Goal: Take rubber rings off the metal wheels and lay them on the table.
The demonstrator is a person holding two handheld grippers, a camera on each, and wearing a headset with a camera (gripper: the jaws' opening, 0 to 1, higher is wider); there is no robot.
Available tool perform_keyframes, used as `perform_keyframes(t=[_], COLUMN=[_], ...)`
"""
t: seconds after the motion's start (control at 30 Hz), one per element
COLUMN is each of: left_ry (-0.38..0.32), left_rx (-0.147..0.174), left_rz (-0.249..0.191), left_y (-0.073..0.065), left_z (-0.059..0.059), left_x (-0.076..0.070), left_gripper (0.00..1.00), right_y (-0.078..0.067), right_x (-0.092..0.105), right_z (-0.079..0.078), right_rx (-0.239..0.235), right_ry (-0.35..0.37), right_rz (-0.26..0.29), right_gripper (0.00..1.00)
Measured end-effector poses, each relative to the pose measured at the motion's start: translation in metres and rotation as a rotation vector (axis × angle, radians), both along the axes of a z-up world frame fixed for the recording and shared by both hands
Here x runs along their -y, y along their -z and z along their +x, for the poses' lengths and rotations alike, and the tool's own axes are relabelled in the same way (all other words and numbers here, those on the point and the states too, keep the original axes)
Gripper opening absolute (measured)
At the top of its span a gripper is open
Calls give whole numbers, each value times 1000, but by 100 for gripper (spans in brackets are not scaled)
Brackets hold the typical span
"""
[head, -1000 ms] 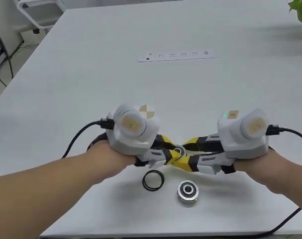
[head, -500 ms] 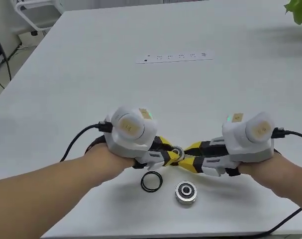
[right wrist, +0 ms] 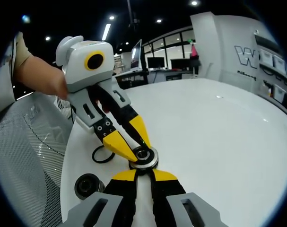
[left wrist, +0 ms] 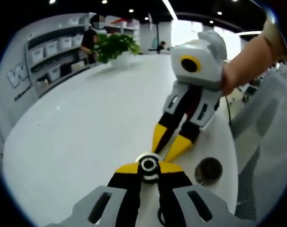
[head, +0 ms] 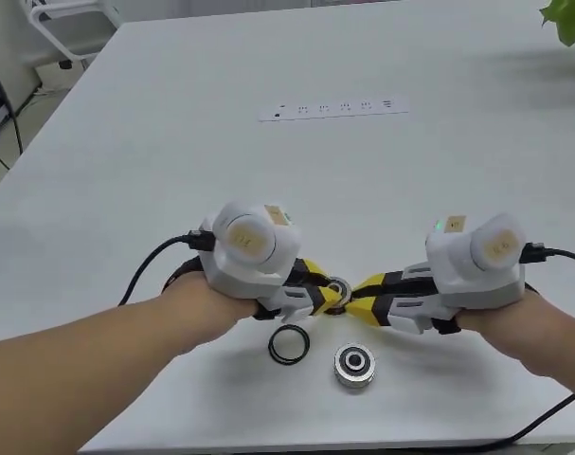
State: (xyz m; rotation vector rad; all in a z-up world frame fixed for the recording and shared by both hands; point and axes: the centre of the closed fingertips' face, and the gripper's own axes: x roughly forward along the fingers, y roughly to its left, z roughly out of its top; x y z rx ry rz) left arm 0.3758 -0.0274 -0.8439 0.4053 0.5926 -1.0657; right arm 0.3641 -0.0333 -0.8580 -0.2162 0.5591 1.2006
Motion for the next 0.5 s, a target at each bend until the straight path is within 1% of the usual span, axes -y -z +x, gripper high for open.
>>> perform_keyframes(t=[0.1, 0.33, 0.4, 0.5], left_ry=[3, 4, 3, 1], left_rx=[6, 7, 10, 15], left_rz=[3, 3, 6, 11], left_y=[0, 0, 0, 0], left_z=[0, 0, 0, -1], left_x=[0, 0, 1, 1], left_gripper=[13, 13, 13, 13], right_y=[0, -1, 0, -1], right_x=[1, 4, 5, 7], right_z=[0, 1, 1, 2], right_rx=[-7, -31, -43, -70], right_ry=[3, 24, 35, 64], right_rz=[-1, 9, 11, 28], right_gripper=[6, 0, 0, 0])
